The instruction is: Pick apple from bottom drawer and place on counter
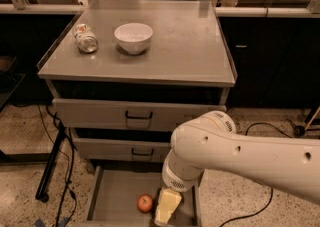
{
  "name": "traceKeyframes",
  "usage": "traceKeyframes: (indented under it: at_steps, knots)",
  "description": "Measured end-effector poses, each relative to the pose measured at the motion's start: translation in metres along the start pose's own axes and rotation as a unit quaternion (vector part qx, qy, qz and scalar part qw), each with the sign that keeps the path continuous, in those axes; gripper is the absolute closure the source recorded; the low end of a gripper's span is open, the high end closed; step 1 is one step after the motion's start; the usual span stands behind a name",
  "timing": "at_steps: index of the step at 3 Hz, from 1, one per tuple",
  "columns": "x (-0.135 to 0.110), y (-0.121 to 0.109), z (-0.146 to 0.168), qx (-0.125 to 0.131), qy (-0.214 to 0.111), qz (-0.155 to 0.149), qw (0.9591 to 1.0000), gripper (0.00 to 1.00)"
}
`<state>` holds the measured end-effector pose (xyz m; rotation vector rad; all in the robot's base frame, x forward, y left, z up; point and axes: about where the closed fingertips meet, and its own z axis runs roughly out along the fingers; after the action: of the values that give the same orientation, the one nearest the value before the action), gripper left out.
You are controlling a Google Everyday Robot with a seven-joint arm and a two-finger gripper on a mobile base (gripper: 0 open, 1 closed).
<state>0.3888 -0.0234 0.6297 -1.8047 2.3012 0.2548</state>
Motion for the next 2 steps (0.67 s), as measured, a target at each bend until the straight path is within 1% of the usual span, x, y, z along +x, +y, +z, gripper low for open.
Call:
traceKeyframes:
  at_steps: [1, 2]
  knots:
    - [-0.001, -0.001, 0.006, -0.003, -0.008, 0.003, 1.0, 0.0]
    - [0.011, -0.039, 0.068, -0.014, -0.035, 0.027, 0.9989, 0.0]
